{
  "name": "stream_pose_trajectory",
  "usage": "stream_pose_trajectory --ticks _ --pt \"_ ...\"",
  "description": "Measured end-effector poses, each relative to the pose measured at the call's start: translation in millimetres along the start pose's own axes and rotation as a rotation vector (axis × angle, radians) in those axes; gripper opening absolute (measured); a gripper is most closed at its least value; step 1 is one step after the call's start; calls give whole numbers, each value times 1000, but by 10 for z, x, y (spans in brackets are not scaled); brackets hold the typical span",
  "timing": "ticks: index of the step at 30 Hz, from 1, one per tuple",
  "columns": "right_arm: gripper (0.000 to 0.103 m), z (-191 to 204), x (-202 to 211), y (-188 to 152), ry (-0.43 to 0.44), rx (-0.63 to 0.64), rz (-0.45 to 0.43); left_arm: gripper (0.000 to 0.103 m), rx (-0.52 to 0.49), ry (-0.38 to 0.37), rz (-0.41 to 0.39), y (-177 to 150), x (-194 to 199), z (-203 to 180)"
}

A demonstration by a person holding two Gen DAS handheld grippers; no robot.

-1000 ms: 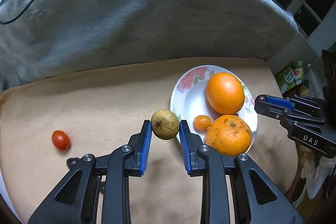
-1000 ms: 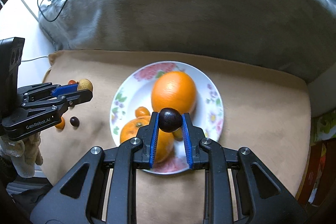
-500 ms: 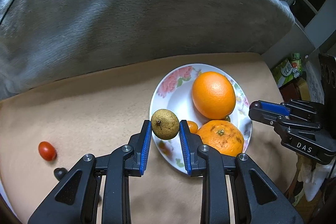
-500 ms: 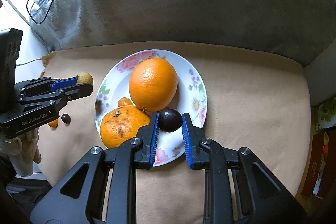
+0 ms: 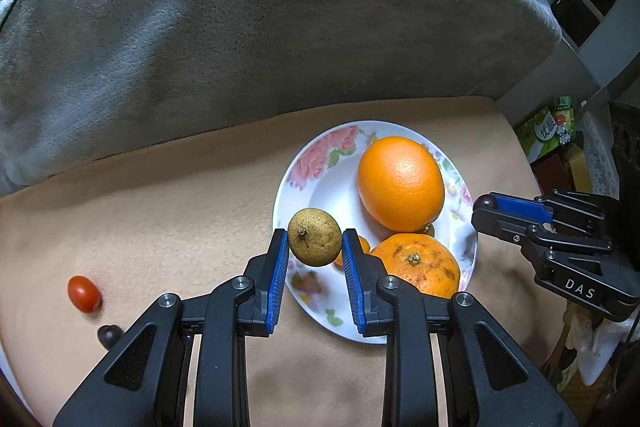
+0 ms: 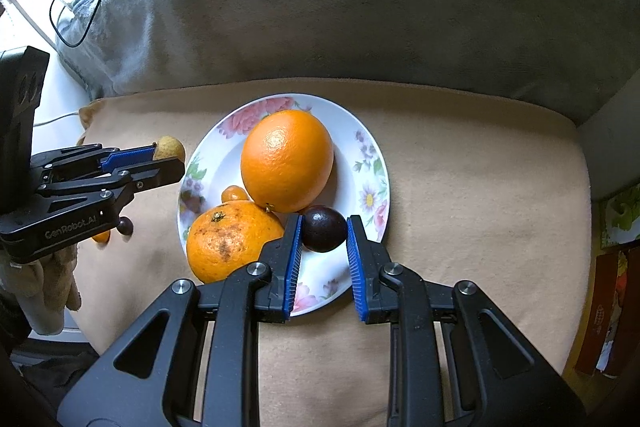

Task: Organize fruits
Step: 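Carry the grape and brownish fruit onto the plate and open both grippers, then move both grippers back over the tangerine, tomato and grapes on the mat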

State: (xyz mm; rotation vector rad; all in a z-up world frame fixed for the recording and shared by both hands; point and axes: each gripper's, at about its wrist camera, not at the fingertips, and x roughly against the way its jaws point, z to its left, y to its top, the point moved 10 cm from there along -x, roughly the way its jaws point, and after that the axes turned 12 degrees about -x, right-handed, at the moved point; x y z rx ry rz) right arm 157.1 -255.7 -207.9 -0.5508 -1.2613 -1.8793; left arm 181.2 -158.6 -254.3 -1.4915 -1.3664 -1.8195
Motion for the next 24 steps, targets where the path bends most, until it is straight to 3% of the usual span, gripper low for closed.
stream_pose_trajectory --ticks 4,6,8,14,17,24 --pt "25 10 -14 4 -3 -1 0 30 0 0 -3 9 9 1" --pt "34 13 -10 11 -5 -1 -5 31 -1 3 -4 17 12 7" --pt "43 21 3 9 -3 1 -12 42 0 2 -6 23 15 12" --pt "55 36 2 17 -2 9 -9 60 1 11 -16 39 28 28" --pt "66 41 -9 -3 -10 18 -6 67 6 10 -22 52 42 37" --pt "68 80 -10 -39 -27 41 -13 72 4 41 -21 61 75 55"
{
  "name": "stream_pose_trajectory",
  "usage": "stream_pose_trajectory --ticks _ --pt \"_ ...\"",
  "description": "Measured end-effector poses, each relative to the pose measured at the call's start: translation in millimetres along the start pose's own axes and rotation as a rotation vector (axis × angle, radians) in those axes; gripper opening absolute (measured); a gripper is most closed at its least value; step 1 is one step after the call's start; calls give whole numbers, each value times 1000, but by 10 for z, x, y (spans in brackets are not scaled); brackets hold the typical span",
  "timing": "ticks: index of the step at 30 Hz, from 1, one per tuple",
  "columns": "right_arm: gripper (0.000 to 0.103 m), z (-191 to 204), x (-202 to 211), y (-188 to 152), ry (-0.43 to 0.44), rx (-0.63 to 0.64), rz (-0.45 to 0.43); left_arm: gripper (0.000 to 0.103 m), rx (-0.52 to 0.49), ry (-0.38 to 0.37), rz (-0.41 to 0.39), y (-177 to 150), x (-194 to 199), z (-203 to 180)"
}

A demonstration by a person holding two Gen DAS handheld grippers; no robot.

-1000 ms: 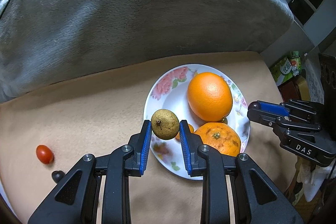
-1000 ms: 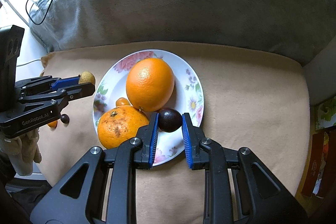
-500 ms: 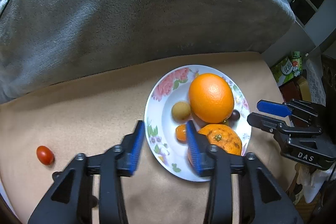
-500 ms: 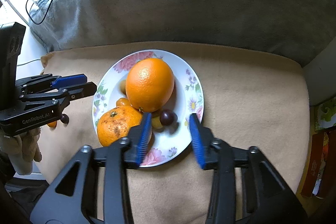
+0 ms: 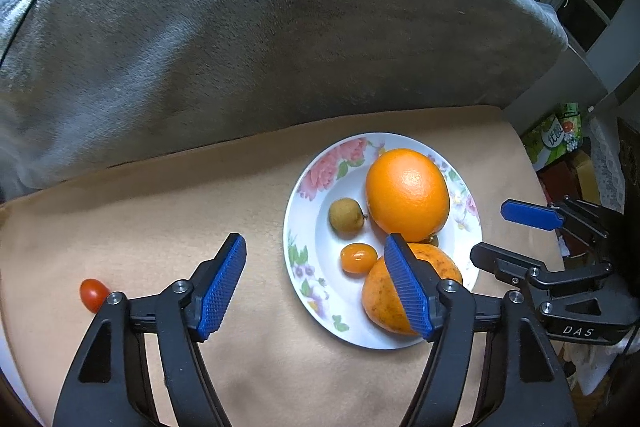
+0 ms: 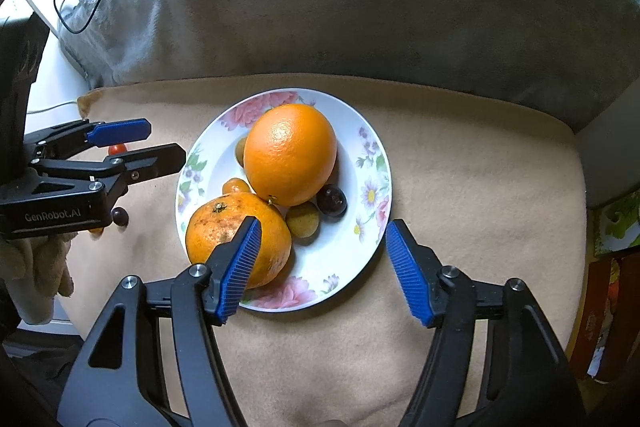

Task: Organize fruits
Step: 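Move both grippers back over the tangerine, tomato and grapes on the mat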

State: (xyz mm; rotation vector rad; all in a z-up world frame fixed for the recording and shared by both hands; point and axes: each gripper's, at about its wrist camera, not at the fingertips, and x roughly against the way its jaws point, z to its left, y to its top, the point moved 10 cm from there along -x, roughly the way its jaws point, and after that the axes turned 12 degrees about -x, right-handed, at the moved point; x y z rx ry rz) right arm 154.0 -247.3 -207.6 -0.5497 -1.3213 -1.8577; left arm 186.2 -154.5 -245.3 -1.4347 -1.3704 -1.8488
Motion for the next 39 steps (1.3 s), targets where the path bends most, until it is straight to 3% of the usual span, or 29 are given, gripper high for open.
stream_pose_trajectory --ticks 9,22,32,39 --pt "68 4 59 53 -31 -13 -33 72 -5 31 -38 20 196 15" --pt "68 203 146 84 -3 0 -68 72 8 54 -92 -14 470 104" --pt "68 554 162 133 20 71 -81 72 85 95 -97 -282 643 432" --pt "68 860 131 139 40 132 -71 72 174 139 -87 -643 768 793"
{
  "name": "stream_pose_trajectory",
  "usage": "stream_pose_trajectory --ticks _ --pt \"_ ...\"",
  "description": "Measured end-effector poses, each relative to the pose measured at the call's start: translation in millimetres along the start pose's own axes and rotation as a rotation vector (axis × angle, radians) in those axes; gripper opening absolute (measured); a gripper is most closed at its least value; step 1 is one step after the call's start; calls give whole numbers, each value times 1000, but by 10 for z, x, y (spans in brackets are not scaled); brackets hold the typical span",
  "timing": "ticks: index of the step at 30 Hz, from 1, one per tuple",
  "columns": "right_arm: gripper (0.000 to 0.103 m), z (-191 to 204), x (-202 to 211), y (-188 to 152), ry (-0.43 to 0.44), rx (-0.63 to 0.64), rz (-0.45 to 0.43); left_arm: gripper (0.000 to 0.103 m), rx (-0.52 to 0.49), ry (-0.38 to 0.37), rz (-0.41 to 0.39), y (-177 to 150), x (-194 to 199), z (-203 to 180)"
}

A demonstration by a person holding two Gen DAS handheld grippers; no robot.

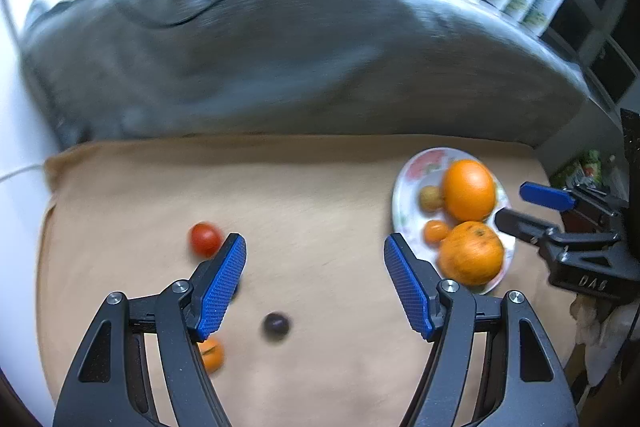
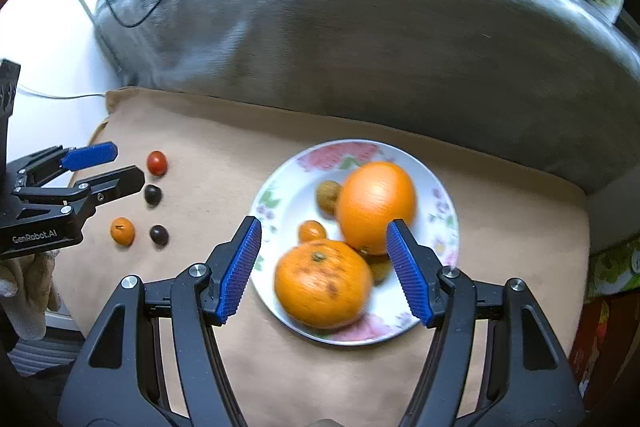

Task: Organize fruits
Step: 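Move both grippers back over the tangerine, tomato and grapes on the mat, then grasp the small tangerine with the left gripper while the right gripper grasps a dark grape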

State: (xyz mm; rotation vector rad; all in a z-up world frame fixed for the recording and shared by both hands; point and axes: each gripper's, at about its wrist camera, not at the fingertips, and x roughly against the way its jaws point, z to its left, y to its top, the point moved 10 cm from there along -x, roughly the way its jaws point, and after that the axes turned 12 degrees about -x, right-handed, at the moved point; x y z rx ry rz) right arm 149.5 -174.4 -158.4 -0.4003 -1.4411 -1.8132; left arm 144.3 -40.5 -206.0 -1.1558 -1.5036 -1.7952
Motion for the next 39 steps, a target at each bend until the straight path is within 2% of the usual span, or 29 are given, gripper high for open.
stream_pose_trajectory --ticks 10,16,26,30,34,39 --pt "68 590 -212 14 95 91 50 72 171 57 44 -602 153 643" --pt "68 1012 -311 -107 154 186 100 72 236 71 68 -924 192 840" --pt "68 1434 -547 -443 191 307 181 69 324 26 100 -1312 124 939" --pt "67 1521 -690 -547 200 329 215 65 325 1 104 -1348 74 915" --pt "61 1585 -817 -643 200 355 246 61 311 -25 114 -1371 -6 840" --pt "60 1672 -902 -703 204 390 269 56 303 -55 131 -1400 -119 770"
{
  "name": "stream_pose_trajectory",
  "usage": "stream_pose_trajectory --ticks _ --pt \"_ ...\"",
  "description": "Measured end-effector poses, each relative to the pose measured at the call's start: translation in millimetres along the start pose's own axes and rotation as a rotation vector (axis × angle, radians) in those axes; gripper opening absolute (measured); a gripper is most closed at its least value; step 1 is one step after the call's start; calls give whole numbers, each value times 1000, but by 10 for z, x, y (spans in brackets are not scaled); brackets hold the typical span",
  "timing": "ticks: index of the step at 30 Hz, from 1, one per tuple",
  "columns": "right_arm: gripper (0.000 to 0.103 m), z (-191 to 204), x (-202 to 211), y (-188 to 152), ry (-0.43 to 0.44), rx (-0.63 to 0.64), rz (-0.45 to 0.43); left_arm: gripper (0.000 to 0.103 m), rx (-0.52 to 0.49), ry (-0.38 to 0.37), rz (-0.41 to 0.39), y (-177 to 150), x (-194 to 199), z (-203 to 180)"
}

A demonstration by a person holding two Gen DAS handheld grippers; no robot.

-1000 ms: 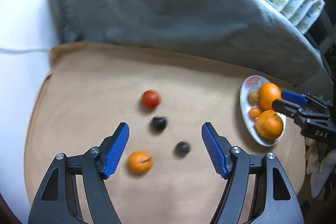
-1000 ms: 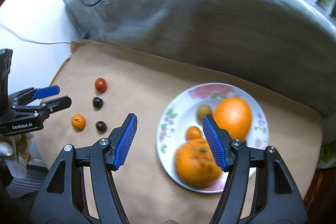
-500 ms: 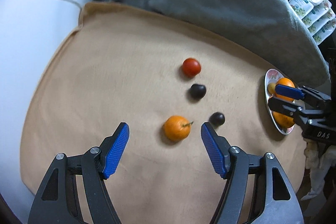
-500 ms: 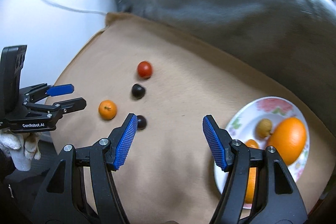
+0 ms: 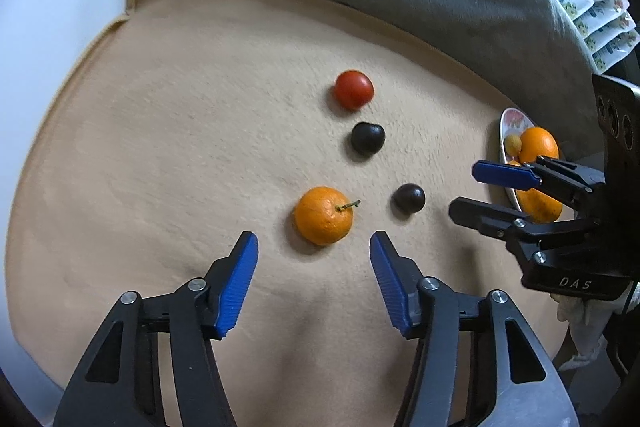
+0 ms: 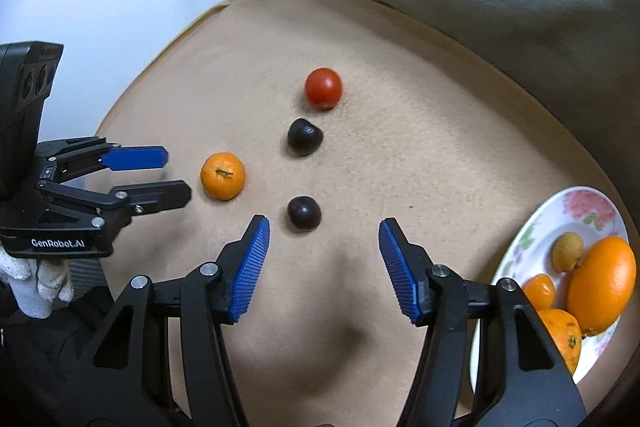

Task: Organize fruits
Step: 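Grasp the small tangerine with the left gripper while the right gripper grasps a dark grape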

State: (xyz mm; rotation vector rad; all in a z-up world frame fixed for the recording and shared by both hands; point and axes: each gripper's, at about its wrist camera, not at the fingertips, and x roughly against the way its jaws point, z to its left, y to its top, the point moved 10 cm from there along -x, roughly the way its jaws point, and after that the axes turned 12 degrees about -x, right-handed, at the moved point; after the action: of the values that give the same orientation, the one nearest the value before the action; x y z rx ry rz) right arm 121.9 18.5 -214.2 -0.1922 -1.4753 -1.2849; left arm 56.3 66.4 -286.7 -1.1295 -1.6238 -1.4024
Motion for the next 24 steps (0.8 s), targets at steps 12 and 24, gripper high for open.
stream_pose_trajectory --ticks 12,24 --pt "47 125 -245 8 2 39 57 49 -35 -5 31 5 -191 -62" --pt "40 202 -345 9 -9 53 78 40 -65 4 37 40 -234 -82"
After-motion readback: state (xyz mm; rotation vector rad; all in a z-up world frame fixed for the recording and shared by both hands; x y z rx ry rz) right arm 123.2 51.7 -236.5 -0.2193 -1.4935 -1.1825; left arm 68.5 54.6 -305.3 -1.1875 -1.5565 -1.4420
